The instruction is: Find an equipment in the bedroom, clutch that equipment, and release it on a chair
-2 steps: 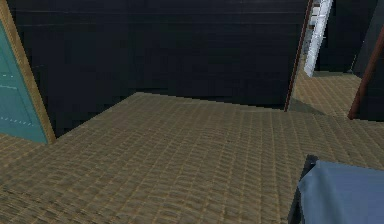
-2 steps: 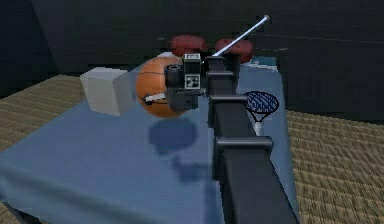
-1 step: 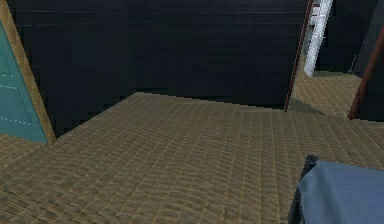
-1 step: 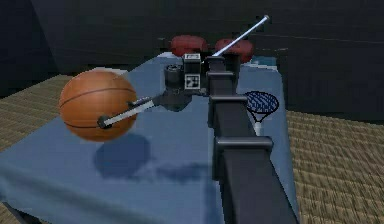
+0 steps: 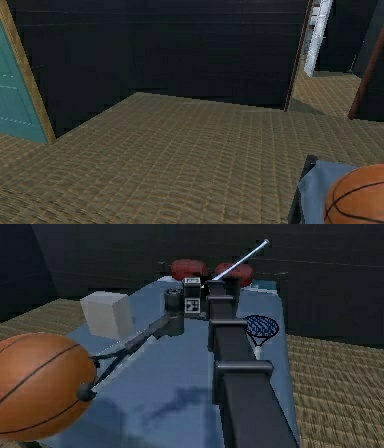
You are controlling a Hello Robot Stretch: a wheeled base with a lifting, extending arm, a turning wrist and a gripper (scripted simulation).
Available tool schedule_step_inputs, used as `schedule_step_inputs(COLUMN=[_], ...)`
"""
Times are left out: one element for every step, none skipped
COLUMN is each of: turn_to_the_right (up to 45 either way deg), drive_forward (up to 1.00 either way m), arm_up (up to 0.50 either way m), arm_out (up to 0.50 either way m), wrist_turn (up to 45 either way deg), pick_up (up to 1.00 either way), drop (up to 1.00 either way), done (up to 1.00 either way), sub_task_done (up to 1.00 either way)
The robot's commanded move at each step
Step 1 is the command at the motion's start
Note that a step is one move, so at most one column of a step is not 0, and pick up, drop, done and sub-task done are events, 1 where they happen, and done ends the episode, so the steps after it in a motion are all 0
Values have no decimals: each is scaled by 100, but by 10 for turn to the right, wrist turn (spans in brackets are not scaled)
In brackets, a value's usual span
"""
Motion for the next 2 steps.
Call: schedule_step_inputs(turn_to_the_right=[0,0], drive_forward=[0,0], arm_up=[0,0], arm_out=[0,-28], wrist_turn=[-210,0], pick_up=[0,0], drop=[0,0], done=[0,0], sub_task_done=[0,0])
